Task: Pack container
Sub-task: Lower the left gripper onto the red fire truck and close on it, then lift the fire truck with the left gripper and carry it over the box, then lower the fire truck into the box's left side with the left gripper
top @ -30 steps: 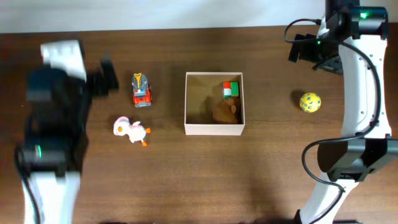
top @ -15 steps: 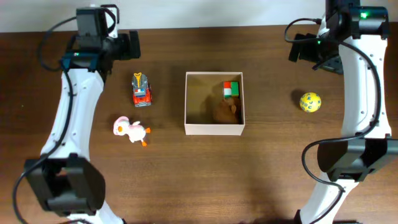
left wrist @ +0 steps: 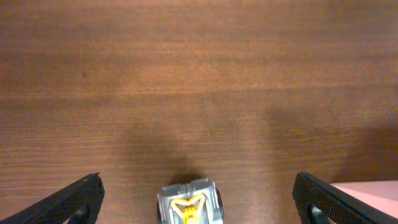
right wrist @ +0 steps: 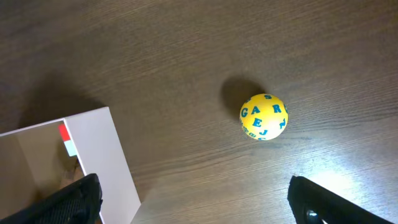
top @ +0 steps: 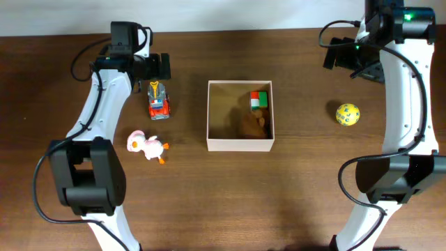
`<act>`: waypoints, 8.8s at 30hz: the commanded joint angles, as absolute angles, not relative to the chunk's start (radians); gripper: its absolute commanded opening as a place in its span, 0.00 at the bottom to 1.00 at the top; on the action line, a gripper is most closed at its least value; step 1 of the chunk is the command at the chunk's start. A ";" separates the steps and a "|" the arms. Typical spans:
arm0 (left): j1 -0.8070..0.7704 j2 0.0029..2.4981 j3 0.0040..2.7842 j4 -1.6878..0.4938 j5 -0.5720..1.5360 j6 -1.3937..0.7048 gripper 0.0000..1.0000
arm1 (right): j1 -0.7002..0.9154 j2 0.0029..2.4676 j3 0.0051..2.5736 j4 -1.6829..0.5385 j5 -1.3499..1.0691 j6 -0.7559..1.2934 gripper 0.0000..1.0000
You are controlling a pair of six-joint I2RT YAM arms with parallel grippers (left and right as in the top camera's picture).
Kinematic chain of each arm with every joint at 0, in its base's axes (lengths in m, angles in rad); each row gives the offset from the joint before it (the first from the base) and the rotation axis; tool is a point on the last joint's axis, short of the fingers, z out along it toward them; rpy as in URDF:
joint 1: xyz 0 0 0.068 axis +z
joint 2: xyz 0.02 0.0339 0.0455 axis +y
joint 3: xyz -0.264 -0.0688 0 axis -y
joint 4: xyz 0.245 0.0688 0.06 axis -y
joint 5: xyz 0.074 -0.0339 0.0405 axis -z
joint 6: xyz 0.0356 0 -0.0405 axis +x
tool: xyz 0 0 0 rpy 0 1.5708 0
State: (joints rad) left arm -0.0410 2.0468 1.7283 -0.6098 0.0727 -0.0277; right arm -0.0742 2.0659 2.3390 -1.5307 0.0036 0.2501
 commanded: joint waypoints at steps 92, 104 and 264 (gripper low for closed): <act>-0.065 2.274 1.883 -0.818 0.004 -0.133 0.53 | -0.074 2.065 2.355 -1.530 0.012 0.244 0.99; -0.066 2.272 1.972 -0.882 0.009 -0.134 0.50 | -0.074 2.065 2.355 -1.530 0.012 0.244 0.99; -0.472 2.504 2.728 -1.386 0.117 -0.282 0.30 | -0.074 2.065 2.355 -1.530 0.012 0.244 0.99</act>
State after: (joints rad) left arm -0.4721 2.4989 2.7239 -1.3708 0.0746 -0.2863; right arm -0.0742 2.0659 2.3394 -1.5303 0.0036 0.2501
